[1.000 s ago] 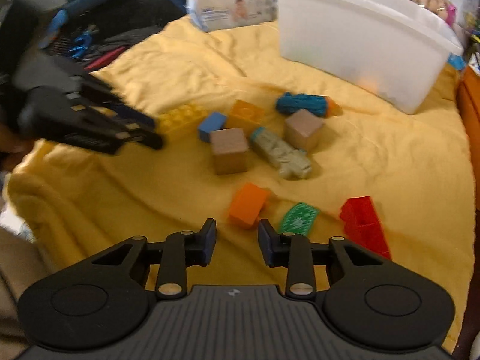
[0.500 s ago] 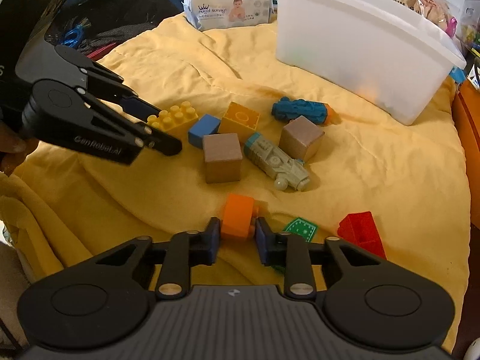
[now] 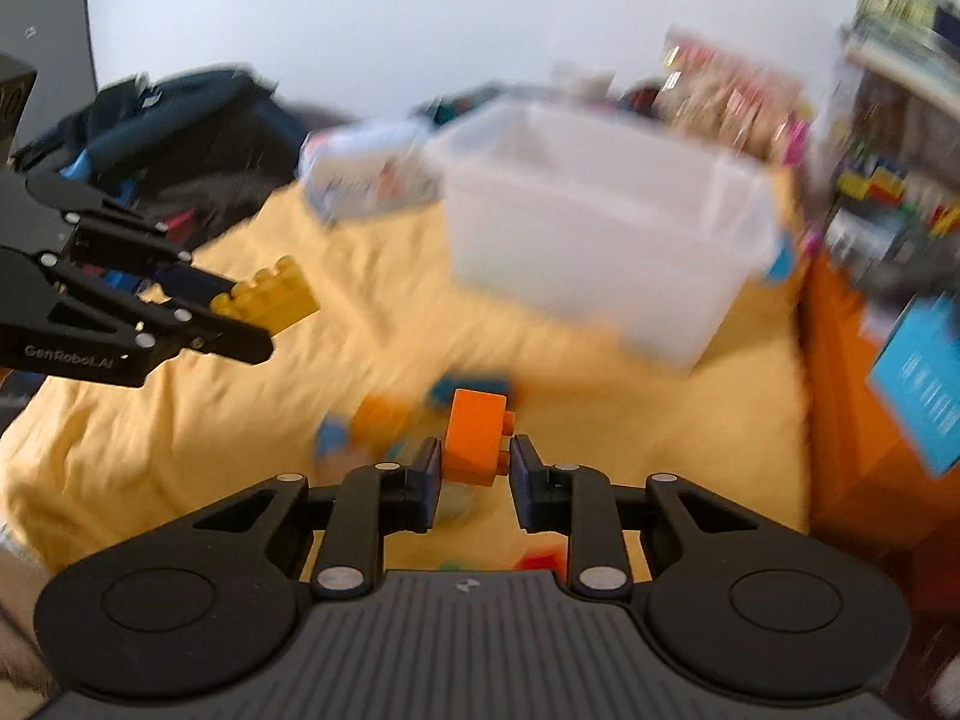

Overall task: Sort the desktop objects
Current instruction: 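Carry the yellow brick and orange block over the white bin and release them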

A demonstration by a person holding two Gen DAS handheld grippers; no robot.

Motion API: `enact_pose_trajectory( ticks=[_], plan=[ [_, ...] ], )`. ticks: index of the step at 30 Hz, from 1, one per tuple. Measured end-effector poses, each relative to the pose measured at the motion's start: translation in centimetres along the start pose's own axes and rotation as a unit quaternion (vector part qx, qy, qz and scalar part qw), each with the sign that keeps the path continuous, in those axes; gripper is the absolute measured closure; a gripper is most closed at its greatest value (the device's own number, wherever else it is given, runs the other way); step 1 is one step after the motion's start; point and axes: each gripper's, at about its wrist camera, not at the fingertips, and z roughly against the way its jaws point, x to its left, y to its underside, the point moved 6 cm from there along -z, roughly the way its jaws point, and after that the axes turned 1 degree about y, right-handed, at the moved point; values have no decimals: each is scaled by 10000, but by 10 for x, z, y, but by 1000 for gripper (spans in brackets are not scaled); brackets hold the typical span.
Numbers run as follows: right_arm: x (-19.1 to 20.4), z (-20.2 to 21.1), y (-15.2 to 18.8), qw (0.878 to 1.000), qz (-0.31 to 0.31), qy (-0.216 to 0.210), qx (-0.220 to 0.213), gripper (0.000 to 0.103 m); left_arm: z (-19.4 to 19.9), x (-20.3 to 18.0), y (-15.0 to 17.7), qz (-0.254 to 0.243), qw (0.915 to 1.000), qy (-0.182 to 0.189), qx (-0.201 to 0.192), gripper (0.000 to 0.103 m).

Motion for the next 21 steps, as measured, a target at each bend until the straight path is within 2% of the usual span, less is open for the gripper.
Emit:
enact_pose_trajectory(
  ticks=[4, 8, 12, 17, 21],
  plan=[
    [-29, 8, -42, 9983, 131, 334, -463, 76, -6, 18, -46, -22, 9991, -191, -378, 76],
    [-55, -2, -79, 9941, 150, 629, -866, 76, -18, 35, -94, -29, 9966, -292, -775, 76],
    [-77, -23, -104, 9921, 32, 720, -1024, 76, -43, 48, -131, -28, 9952, -312, -928, 76],
    [-94, -65, -128, 9926, -23, 792, -917, 76, -96, 71, -149, 191, 9964, -393, -729, 76],
    [-111, -98, -131, 9942, -257, 807, -661, 76, -136, 84, -139, 314, 9975, -514, -369, 76]
  ],
)
